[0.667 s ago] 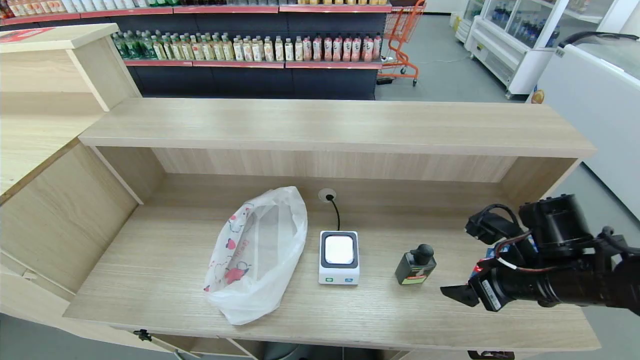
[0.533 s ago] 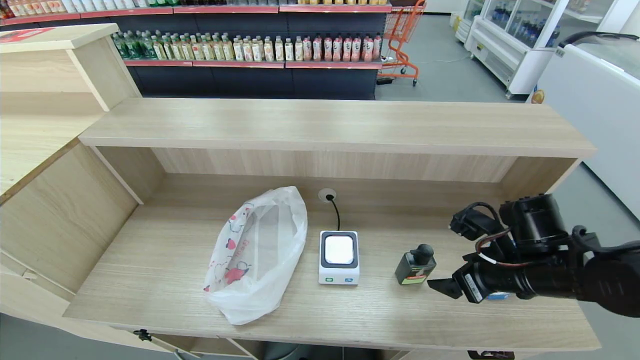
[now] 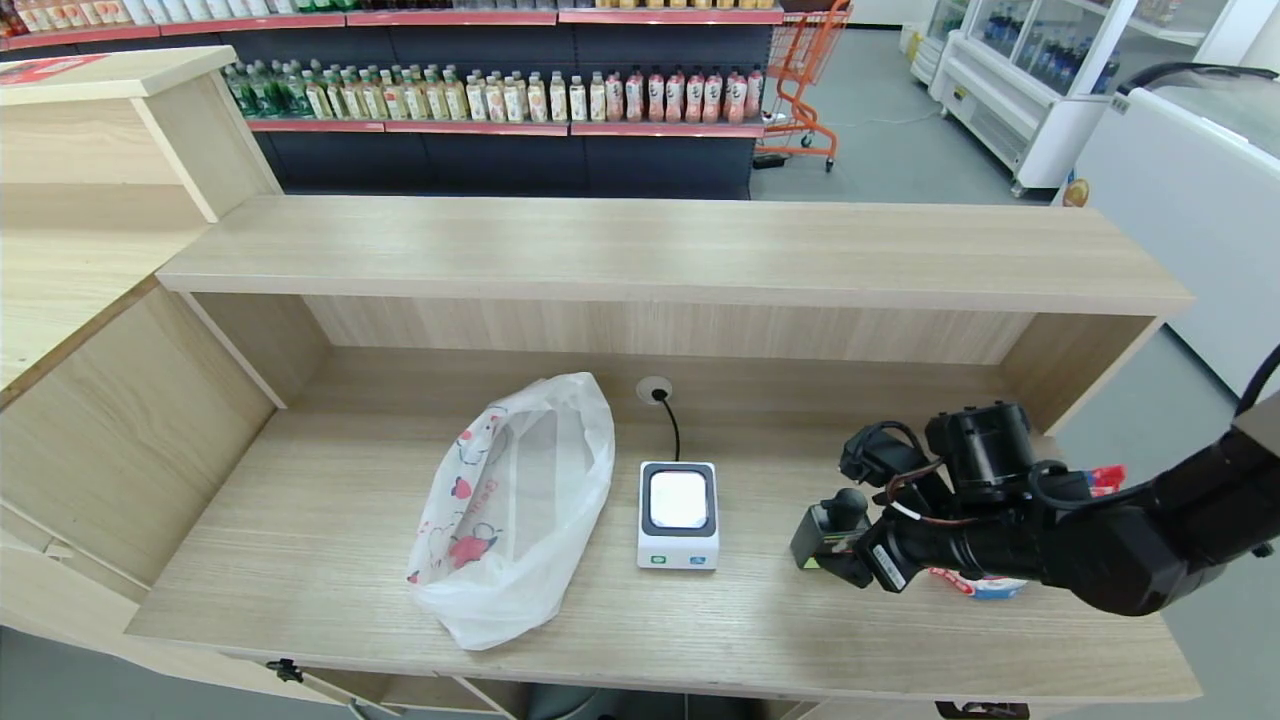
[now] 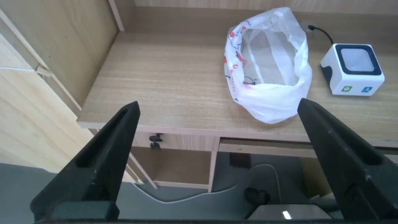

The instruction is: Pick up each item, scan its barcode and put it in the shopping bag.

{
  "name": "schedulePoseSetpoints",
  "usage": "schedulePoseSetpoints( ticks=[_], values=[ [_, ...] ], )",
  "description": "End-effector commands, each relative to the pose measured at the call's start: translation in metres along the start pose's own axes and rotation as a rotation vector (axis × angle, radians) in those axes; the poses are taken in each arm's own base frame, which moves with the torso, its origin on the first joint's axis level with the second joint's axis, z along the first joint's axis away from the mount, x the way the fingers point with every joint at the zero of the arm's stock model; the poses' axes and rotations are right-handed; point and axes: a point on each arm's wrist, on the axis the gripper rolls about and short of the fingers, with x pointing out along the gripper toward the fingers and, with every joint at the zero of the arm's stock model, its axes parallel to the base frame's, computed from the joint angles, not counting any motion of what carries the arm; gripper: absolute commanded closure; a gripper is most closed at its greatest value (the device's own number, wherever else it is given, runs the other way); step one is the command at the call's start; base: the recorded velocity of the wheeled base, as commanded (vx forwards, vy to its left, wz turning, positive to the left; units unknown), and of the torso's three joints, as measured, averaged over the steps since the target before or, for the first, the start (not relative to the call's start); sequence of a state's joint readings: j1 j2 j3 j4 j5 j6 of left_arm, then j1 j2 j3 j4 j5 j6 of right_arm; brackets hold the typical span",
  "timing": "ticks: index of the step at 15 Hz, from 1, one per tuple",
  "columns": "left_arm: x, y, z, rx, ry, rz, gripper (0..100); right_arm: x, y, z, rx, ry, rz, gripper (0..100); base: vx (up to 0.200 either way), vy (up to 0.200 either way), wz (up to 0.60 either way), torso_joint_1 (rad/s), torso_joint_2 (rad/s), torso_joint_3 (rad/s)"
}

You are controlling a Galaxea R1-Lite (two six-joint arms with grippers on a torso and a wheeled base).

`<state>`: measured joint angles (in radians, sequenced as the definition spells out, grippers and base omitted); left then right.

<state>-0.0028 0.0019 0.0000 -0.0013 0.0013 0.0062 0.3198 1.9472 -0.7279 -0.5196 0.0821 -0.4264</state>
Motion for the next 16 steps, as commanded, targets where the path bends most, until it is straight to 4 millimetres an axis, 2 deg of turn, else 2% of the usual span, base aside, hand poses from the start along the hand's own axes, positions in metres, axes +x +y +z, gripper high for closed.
schedulePoseSetpoints(
  ticks=[1,8,13,14,16],
  values=[
    [0.0,0.0,0.0,0.0,-0.001,0.0,0,0.017,0.001,-0.004,-0.026,0.009,0.027,0,0.0,0.0,0.0,0.0,0.0,0.0],
    [0.0,0.0,0.0,0.0,-0.001,0.0,0,0.045,0.002,0.004,-0.083,-0.046,0.074,0,0.0,0.0,0.0,0.0,0.0,0.0],
    [0.0,0.0,0.0,0.0,-0.001,0.001,0,0.055,0.009,0.004,-0.09,-0.06,0.106,0,0.0,0.0,0.0,0.0,0.0,0.0],
    [0.0,0.0,0.0,0.0,-0.001,0.001,0,0.054,0.01,0.005,-0.092,-0.074,0.125,100,0.0,0.0,0.0,0.0,0.0,0.0],
    [0.0,0.0,0.0,0.0,-0.001,0.0,0,0.051,0.011,0.01,-0.093,-0.094,0.124,100,0.0,0.0,0.0,0.0,0.0,0.0]
  ],
)
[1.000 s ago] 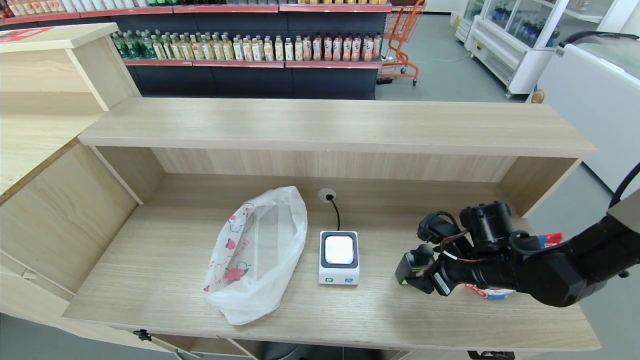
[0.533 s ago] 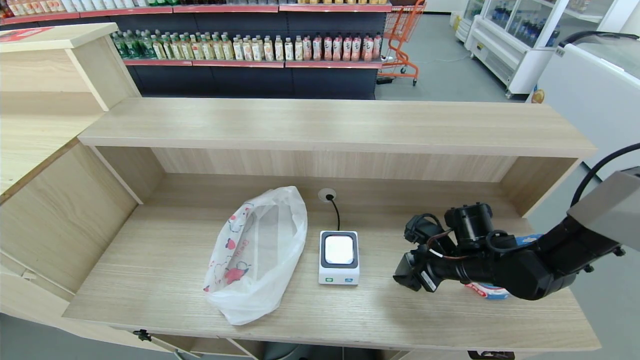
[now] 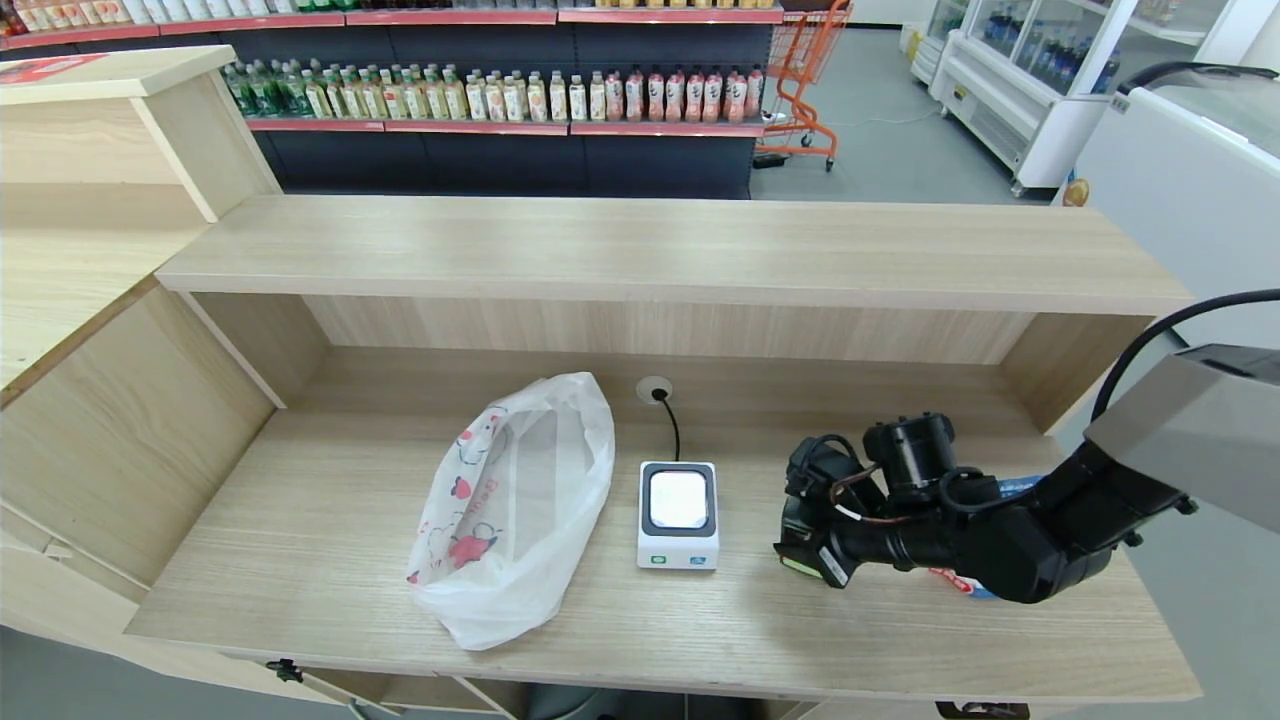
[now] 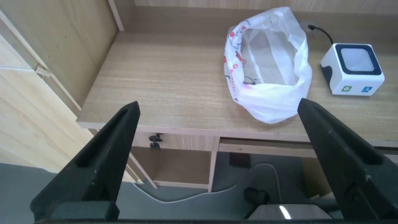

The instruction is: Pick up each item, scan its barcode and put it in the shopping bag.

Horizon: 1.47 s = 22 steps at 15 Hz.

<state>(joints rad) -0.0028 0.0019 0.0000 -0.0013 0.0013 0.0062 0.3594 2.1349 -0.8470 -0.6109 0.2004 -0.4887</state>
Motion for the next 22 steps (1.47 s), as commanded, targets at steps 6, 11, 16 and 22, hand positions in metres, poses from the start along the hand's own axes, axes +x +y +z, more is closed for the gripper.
schedulePoseSetpoints(
  ticks=[6,11,16,22],
  values=[
    [0.0,0.0,0.0,0.0,-0.001,0.001,0,-0.035,-0.004,-0.006,0.049,-0.003,-0.03,100,0.0,0.0,0.0,0.0,0.0,0.0],
    [0.0,0.0,0.0,0.0,-0.001,0.0,0,-0.11,-0.02,0.039,0.276,-0.249,-0.149,100,0.0,0.0,0.0,0.0,0.0,0.0],
    [0.0,0.0,0.0,0.0,-0.001,0.0,0,-0.182,0.011,0.008,-0.046,-0.45,-0.349,100,0.0,0.0,0.0,0.0,0.0,0.0],
    [0.0,0.0,0.0,0.0,-0.001,0.0,0,-0.194,0.008,0.008,-0.623,-0.672,-0.287,100,0.0,0.0,0.0,0.0,0.0,0.0]
  ],
)
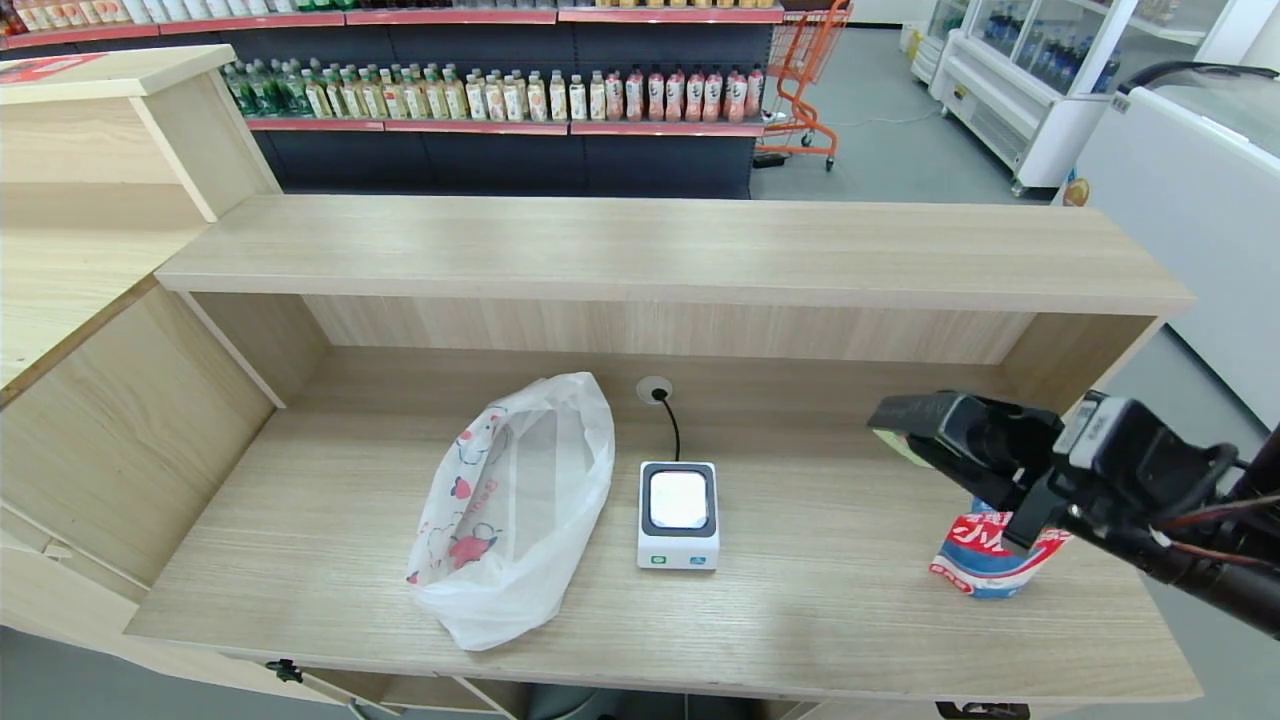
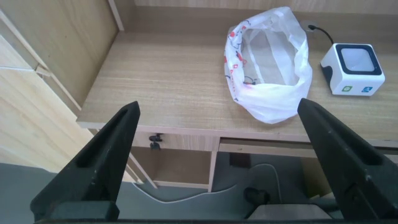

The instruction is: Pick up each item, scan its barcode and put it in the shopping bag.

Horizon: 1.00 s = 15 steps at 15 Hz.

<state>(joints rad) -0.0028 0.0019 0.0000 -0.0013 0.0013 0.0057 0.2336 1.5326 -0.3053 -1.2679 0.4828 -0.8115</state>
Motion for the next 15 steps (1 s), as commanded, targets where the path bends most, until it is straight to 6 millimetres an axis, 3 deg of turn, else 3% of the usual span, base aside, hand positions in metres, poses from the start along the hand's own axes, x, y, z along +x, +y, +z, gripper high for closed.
schedulePoseSetpoints(
  ticks=[1,5,8,15],
  values=[
    [0.0,0.0,0.0,0.0,-0.001,0.0,0,-0.008,-0.003,-0.004,-0.224,-0.14,0.11,100,0.0,0.0,0.0,0.0,0.0,0.0],
    [0.0,0.0,0.0,0.0,-0.001,0.0,0,-0.006,0.009,-0.015,-0.811,-0.447,0.246,100,0.0,0.0,0.0,0.0,0.0,0.0],
    [0.0,0.0,0.0,0.0,-0.001,0.0,0,-0.011,0.026,-0.022,-1.063,-0.566,0.304,100,0.0,0.0,0.0,0.0,0.0,0.0],
    [0.0,0.0,0.0,0.0,-0.001,0.0,0,0.015,0.049,-0.012,-1.284,-0.785,0.296,100,0.0,0.0,0.0,0.0,0.0,0.0]
  ],
)
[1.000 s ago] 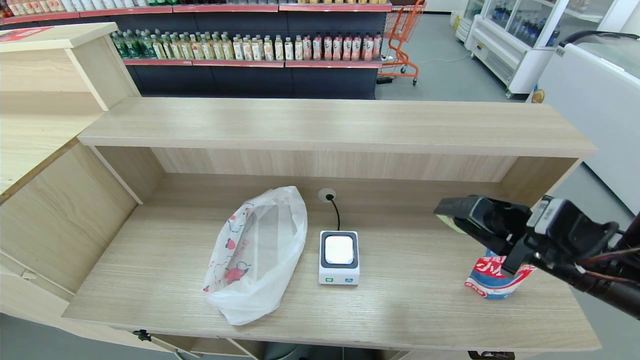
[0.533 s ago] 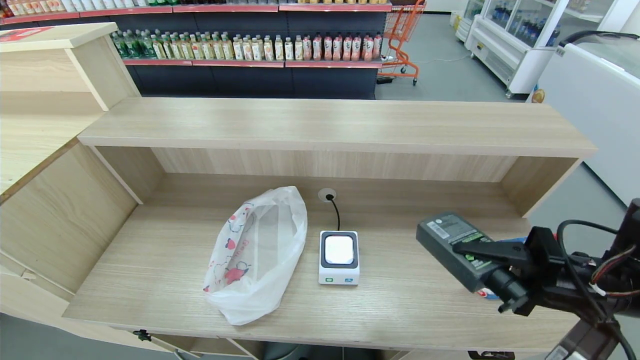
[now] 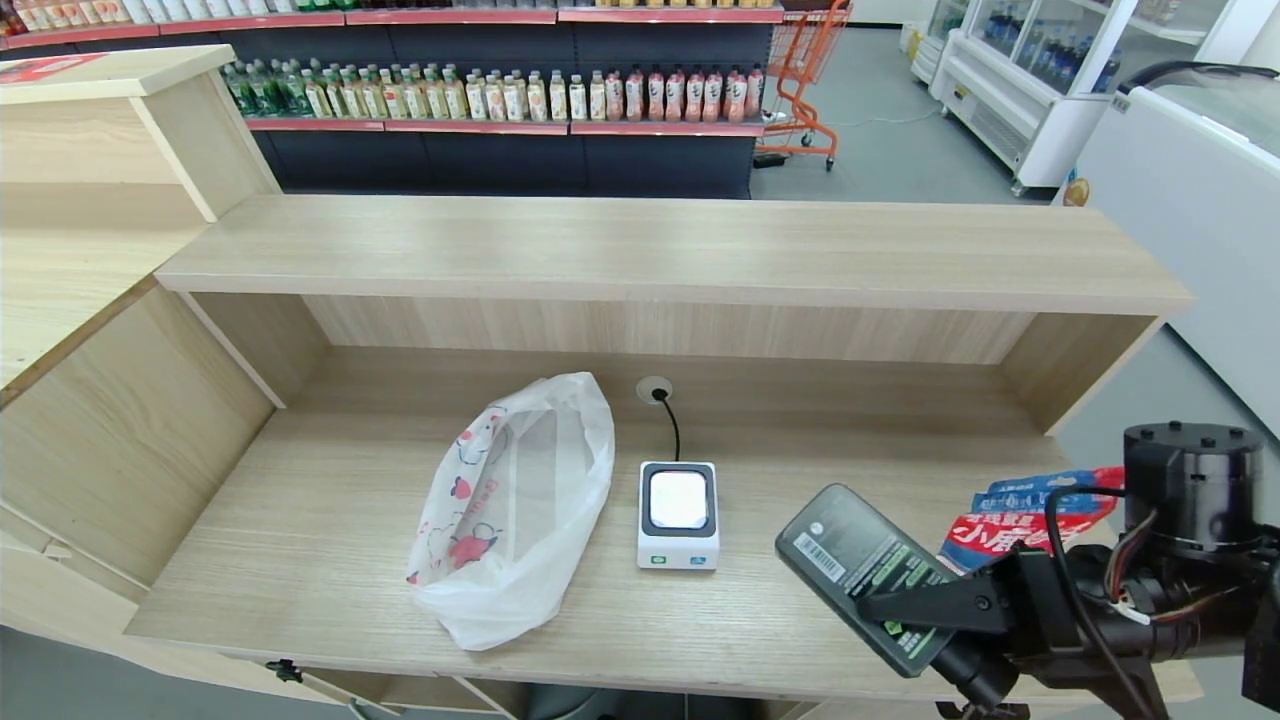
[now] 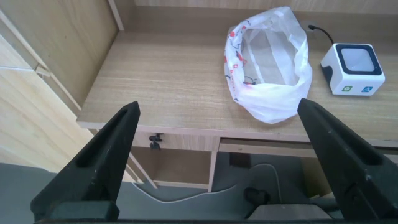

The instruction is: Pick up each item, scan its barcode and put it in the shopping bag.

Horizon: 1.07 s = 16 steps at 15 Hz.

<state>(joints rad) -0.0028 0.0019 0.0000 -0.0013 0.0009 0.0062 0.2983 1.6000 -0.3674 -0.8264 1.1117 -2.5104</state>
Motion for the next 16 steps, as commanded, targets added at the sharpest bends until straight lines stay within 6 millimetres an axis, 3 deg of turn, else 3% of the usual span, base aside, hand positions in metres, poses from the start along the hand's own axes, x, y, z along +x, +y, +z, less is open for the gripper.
schedulePoseSetpoints(
  ticks=[1,7,16],
  values=[
    [0.0,0.0,0.0,0.0,-0.001,0.0,0,0.008,0.003,0.001,-0.011,-0.033,-0.011,100,0.0,0.0,0.0,0.0,0.0,0.0],
    [0.0,0.0,0.0,0.0,-0.001,0.002,0,0.027,-0.002,0.01,-0.099,-0.116,-0.062,100,0.0,0.0,0.0,0.0,0.0,0.0],
    [0.0,0.0,0.0,0.0,-0.001,0.002,0,0.026,-0.003,0.015,-0.126,-0.122,-0.064,100,0.0,0.0,0.0,0.0,0.0,0.0]
  ],
)
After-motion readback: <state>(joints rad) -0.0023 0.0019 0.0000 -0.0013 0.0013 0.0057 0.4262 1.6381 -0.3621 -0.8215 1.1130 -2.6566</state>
